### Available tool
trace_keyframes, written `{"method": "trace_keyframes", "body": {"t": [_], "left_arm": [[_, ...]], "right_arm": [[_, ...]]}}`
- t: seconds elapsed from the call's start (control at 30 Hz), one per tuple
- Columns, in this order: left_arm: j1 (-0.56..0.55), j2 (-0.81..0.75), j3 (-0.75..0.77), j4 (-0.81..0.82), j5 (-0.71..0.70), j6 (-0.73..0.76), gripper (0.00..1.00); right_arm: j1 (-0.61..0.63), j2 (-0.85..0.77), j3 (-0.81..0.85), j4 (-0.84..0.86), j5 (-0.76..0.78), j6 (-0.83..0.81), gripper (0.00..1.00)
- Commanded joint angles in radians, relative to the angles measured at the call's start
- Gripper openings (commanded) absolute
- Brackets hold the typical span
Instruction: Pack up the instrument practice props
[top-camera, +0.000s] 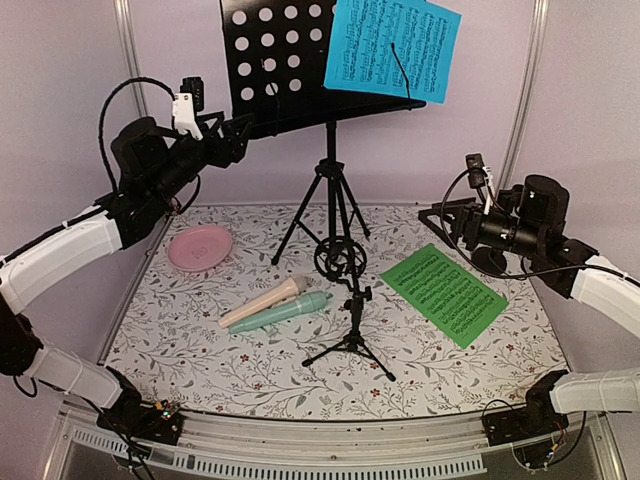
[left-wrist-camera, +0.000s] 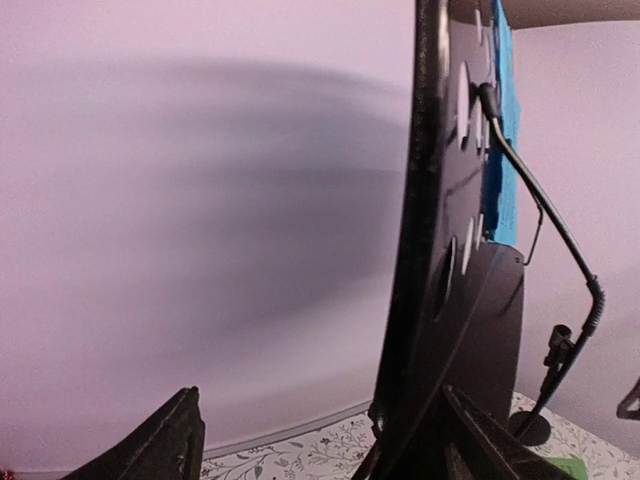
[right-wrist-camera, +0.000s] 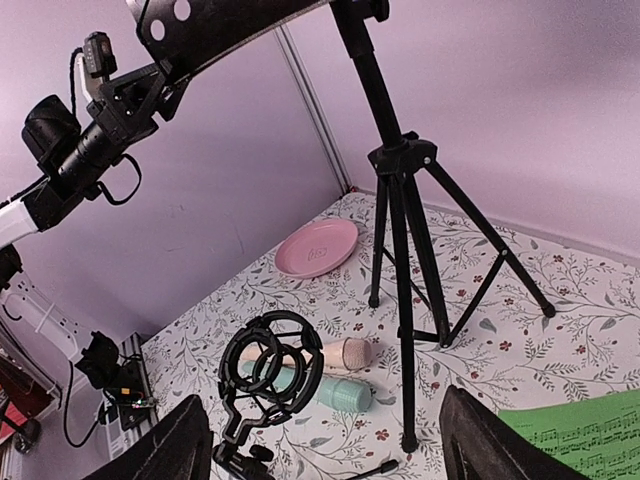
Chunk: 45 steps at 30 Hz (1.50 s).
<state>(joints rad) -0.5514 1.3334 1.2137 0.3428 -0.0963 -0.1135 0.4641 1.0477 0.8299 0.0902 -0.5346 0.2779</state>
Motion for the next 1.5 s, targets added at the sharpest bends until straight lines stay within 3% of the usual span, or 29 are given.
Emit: {"method": "trace_keyframes", "body": {"t": [0.0,0.17,0.37,0.67,0.8,0.93,1.13,1.37,1.47], "left_arm": [[0.019,-0.044,-0.056,0.073,0.271,0.043,0.77],[0.019,-0.086,-0.079,0.102,0.339,0.053,0.59],[0.02,-0.111,-0.099,0.138,0.421,0.042,0.45],[0.021,-0.067,-0.061,0.136,0.499,-0.002,0.45],[0.014,-0.042,-0.032,0.132,0.538,-0.041,0.59],[-0.001,-0.042,-0.018,0.11,0.499,-0.044,0.6],[-0.014,0.017,0.003,0.126,0.494,-0.077,0.45],[-0.066,0.085,0.056,0.089,0.47,-0.051,0.09],[-0.082,0.055,0.034,0.093,0.433,-0.02,0.04]], "right_arm": [[0.004,-0.054,0.043,0.007,-0.007,-0.053,0.8],[0.004,-0.06,0.127,-0.033,-0.094,-0.037,0.8],[0.004,-0.019,0.241,-0.075,-0.179,-0.046,0.8],[0.001,0.095,0.389,-0.102,-0.059,-0.065,0.81],[-0.009,0.14,0.445,-0.087,0.0,-0.062,0.82],[-0.021,0.156,0.451,-0.052,0.002,-0.04,0.82],[-0.038,0.164,0.449,-0.027,-0.013,-0.031,0.83],[-0.06,0.184,0.483,-0.005,-0.03,-0.014,0.82],[-0.074,0.196,0.501,-0.003,-0.024,-0.024,0.82]]}}
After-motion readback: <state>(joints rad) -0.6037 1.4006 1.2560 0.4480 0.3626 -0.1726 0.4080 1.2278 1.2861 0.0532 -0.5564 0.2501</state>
